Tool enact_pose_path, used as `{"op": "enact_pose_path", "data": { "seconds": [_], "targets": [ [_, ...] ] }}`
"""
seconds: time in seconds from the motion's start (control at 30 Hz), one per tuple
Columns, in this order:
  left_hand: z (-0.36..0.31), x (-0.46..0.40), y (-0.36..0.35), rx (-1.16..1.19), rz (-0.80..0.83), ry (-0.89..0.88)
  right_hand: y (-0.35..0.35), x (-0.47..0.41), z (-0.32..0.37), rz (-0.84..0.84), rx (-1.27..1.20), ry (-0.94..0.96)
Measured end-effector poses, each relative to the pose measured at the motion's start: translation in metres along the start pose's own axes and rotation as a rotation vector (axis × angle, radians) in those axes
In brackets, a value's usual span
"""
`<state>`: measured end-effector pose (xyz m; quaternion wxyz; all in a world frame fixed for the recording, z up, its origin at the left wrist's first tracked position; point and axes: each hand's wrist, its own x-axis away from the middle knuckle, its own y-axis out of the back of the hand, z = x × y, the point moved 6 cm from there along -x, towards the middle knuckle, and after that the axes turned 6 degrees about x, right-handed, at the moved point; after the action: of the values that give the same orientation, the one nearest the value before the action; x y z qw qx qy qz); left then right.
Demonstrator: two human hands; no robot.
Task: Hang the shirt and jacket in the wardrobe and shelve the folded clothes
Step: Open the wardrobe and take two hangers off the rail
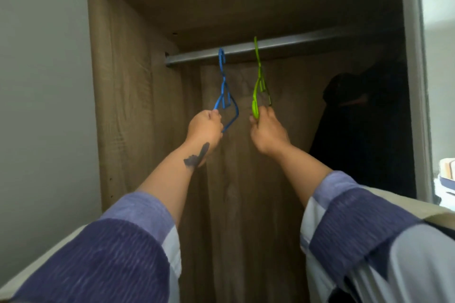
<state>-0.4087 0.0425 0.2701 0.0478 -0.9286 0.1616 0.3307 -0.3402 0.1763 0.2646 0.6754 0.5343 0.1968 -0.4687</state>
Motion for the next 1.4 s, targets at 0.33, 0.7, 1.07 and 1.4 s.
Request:
{"op": "enact_pose_path", "data": {
  "seconds": [0.33, 0.7, 1.07, 1.4],
  "targets": [
    [0.102, 0.118, 0.025, -0.151, -0.095, 0.253, -0.1, 0.074, 0.005, 0.412, -0.467, -0.252],
    [0.114, 0.319, 0.028, -0.412, -0.35, 0.434, -0.144, 0.226, 0.039, 0.773, -0.619, -0.122],
    [0.05, 0.434, 0.048, -0.825, -0.377, 0.55, -0.061, 0.331, 0.049, 0.941, -0.365, 0.06],
    [-0.033, 0.514, 0.075, -1.224, -0.409, 0.528, 0.066, 0.404, 0.034, 0.96, -0.307, 0.448]
  ]
}}
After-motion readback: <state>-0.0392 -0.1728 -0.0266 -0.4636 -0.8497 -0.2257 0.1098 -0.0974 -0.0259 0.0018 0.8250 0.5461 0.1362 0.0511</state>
